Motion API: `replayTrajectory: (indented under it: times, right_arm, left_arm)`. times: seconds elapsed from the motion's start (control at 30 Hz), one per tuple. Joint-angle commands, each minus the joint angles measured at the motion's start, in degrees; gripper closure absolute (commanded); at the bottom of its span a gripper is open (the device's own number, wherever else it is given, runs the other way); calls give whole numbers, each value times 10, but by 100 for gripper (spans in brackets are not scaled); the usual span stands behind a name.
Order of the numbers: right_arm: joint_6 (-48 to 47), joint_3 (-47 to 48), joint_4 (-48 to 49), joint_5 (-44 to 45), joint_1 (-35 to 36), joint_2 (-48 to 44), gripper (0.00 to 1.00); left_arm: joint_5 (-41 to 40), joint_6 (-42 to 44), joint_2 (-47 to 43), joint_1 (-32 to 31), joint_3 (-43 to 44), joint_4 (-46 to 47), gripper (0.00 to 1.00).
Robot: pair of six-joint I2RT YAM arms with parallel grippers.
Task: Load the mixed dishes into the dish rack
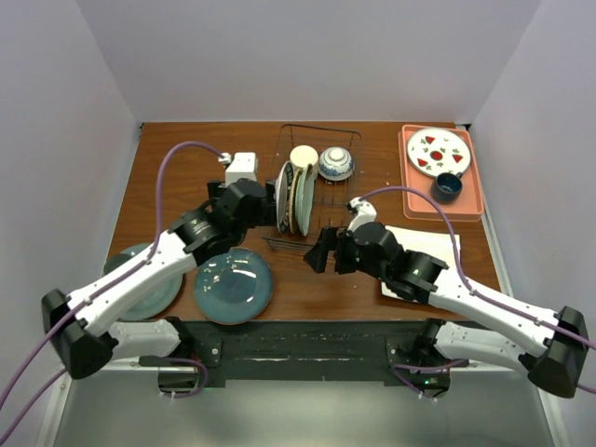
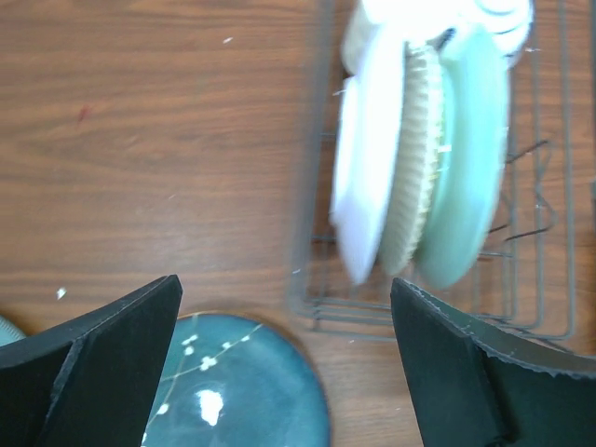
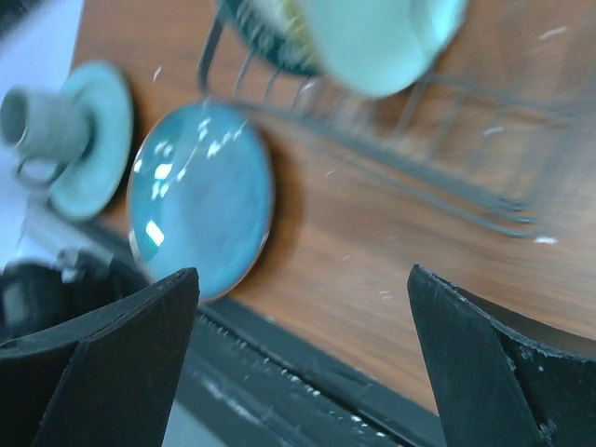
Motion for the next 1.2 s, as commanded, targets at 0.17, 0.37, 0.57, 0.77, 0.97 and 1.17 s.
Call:
replayTrajectory:
  times: [0.17, 0.37, 0.57, 0.77, 0.97, 1.17]
  right_arm:
    - [45, -65, 208, -145, 11, 64, 2]
    - [100, -80, 300, -112, 83, 156, 6]
    - [130, -75, 401, -84, 110, 293, 18]
    - [161, -66, 473, -49, 120, 393, 25]
    - [205, -48, 517, -21, 125, 463, 32]
    - [253, -55, 495, 48, 137, 472, 44]
  left_arm:
    - [85, -6, -149, 58, -116, 48, 0]
    - [164, -8, -164, 97, -151, 63, 0]
    - [223, -6, -149, 152, -164, 65, 0]
    - [307, 4, -160, 214, -186, 70, 0]
    - [340, -6, -192, 230, -217, 80, 0]
    - [338, -17, -215, 230, -221, 73, 0]
